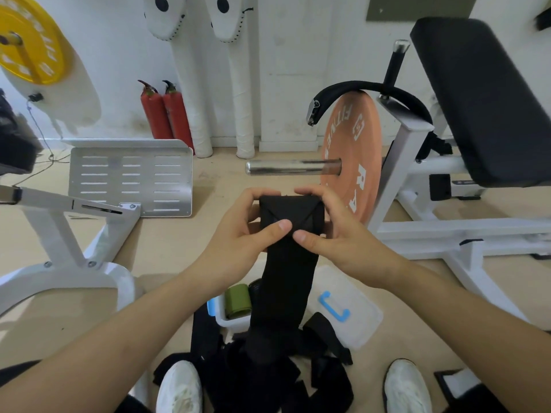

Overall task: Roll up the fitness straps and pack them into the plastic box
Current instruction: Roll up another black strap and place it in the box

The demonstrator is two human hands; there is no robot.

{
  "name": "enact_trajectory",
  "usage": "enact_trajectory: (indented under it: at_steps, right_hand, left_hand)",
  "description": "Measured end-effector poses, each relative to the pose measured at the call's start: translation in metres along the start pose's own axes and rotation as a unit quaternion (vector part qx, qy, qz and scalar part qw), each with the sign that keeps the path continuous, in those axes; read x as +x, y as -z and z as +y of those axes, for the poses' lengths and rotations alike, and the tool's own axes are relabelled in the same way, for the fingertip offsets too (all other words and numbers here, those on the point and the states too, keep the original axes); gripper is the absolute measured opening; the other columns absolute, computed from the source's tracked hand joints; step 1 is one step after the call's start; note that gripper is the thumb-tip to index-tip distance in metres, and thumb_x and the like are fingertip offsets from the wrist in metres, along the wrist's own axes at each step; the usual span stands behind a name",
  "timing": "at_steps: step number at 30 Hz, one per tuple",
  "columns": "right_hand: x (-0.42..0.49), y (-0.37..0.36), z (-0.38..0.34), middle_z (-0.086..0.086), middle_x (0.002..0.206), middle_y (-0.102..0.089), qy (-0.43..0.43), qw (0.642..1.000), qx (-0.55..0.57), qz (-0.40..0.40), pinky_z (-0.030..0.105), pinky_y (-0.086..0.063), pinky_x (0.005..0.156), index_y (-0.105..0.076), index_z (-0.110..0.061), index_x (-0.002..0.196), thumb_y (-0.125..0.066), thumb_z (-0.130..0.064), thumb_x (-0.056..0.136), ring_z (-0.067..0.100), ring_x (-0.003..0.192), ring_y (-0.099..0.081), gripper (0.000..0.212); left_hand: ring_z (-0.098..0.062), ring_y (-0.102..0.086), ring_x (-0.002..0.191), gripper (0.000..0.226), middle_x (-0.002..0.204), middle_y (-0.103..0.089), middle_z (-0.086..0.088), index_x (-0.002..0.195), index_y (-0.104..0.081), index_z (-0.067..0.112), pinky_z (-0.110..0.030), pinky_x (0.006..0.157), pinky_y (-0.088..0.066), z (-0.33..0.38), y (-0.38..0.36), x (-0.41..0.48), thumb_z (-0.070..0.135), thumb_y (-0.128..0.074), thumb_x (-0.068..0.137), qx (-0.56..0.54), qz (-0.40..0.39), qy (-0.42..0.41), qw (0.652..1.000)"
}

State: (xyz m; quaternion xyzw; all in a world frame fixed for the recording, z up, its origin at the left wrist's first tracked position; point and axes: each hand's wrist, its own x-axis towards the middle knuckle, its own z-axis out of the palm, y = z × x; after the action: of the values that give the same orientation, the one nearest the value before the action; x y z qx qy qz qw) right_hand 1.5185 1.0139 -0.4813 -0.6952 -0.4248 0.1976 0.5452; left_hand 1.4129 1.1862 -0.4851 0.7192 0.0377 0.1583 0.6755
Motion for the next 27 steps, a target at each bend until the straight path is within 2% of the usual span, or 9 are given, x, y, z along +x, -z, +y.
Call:
enact_trajectory:
  at_steps: [3, 5, 8, 13, 16, 18, 21, 24, 27]
  right_hand:
    - [0.002, 0.002, -0.002, -0.003, 0.136, -0.058, -0.062, 0.991, 0.117, -0.001, 0.04, -0.058, 0.094, -0.045, -0.035, 0.141, -0.068, -0.024, 0.093, 0.017, 0.12, -0.065, 0.054]
    - [0.004, 0.001, -0.005, 0.0, 0.13, -0.064, -0.094, 0.979, 0.183, -0.001, 0.041, -0.06, 0.087, -0.052, -0.032, 0.136, -0.06, -0.033, 0.096, 0.021, 0.116, -0.067, 0.041]
    - [0.006, -0.002, -0.007, 0.007, 0.13, -0.064, -0.118, 0.963, 0.241, 0.003, 0.046, -0.06, 0.088, -0.056, -0.029, 0.133, -0.052, -0.043, 0.095, 0.025, 0.11, -0.069, 0.041]
    - [0.006, -0.009, -0.006, 0.014, 0.134, -0.06, -0.122, 0.955, 0.27, 0.024, 0.054, -0.054, 0.099, -0.055, -0.023, 0.13, -0.057, -0.04, 0.093, 0.032, 0.121, -0.063, 0.04]
    - [0.006, -0.006, -0.005, 0.023, 0.128, -0.06, -0.097, 0.958, 0.269, 0.031, 0.05, -0.055, 0.098, -0.056, -0.009, 0.126, -0.061, -0.026, 0.094, 0.029, 0.114, -0.066, 0.037]
    - [0.005, -0.002, -0.005, 0.024, 0.123, -0.059, -0.082, 0.958, 0.273, 0.036, 0.043, -0.06, 0.09, -0.059, -0.01, 0.119, -0.066, -0.022, 0.088, 0.025, 0.106, -0.067, 0.034]
    - [0.005, 0.002, -0.003, 0.018, 0.12, -0.057, -0.055, 0.96, 0.271, 0.041, 0.035, -0.06, 0.083, -0.06, -0.012, 0.114, -0.07, -0.016, 0.082, 0.022, 0.099, -0.069, 0.033]
    - [0.005, 0.004, 0.002, 0.012, 0.116, -0.057, -0.019, 0.977, 0.207, 0.044, 0.037, -0.057, 0.089, -0.059, -0.013, 0.113, -0.075, -0.01, 0.084, 0.022, 0.101, -0.068, 0.033]
    - [0.004, 0.003, 0.005, 0.001, 0.112, -0.062, 0.008, 0.992, 0.113, 0.05, 0.035, -0.055, 0.093, -0.058, -0.014, 0.117, -0.075, -0.01, 0.083, 0.019, 0.108, -0.064, 0.038]
  left_hand:
    - [-0.029, -0.068, 0.104, 0.044, 0.116, -0.066, -0.001, 0.126, -0.054, 0.025, -0.039, 0.081, -0.062, 0.0, 0.004, 0.0, 0.016, -0.074, 0.087, 0.023, 0.009, -0.039, 0.999]
    - [-0.027, -0.066, 0.104, 0.045, 0.114, -0.065, 0.005, 0.122, -0.056, 0.029, -0.045, 0.081, -0.062, 0.0, 0.005, -0.001, 0.015, -0.074, 0.084, 0.059, 0.016, -0.068, 0.996]
    - [-0.022, -0.065, 0.105, 0.045, 0.114, -0.063, 0.011, 0.12, -0.057, 0.03, -0.052, 0.077, -0.06, -0.002, 0.003, -0.002, 0.005, -0.074, 0.087, 0.118, 0.014, -0.114, 0.986]
    - [-0.017, -0.062, 0.108, 0.048, 0.109, -0.061, 0.021, 0.117, -0.055, 0.035, -0.023, 0.076, -0.057, -0.006, -0.002, -0.002, 0.001, -0.074, 0.088, 0.189, 0.022, -0.167, 0.968]
    - [-0.017, -0.062, 0.11, 0.047, 0.11, -0.062, 0.019, 0.117, -0.056, 0.03, -0.022, 0.077, -0.056, -0.007, -0.002, -0.001, -0.002, -0.075, 0.087, 0.198, 0.011, -0.169, 0.966]
    - [-0.016, -0.062, 0.113, 0.047, 0.116, -0.062, 0.015, 0.12, -0.057, 0.024, -0.029, 0.078, -0.06, -0.006, -0.001, -0.001, 0.0, -0.076, 0.084, 0.164, 0.007, -0.145, 0.976]
    - [-0.015, -0.069, 0.105, 0.047, 0.123, -0.063, 0.006, 0.125, -0.056, 0.021, -0.032, 0.076, -0.062, 0.001, -0.002, -0.001, 0.02, -0.076, 0.083, 0.057, 0.017, -0.031, 0.998]
    - [-0.019, -0.073, 0.083, 0.033, 0.103, -0.071, 0.0, 0.118, -0.063, 0.022, -0.031, 0.071, -0.06, 0.011, -0.002, 0.0, 0.042, -0.064, 0.091, -0.012, 0.0, 0.094, 0.995]
    - [-0.021, -0.074, 0.078, 0.039, 0.095, -0.073, -0.002, 0.116, -0.065, 0.022, -0.032, 0.07, -0.061, 0.012, -0.002, 0.0, 0.049, -0.06, 0.088, -0.001, -0.002, 0.113, 0.994]
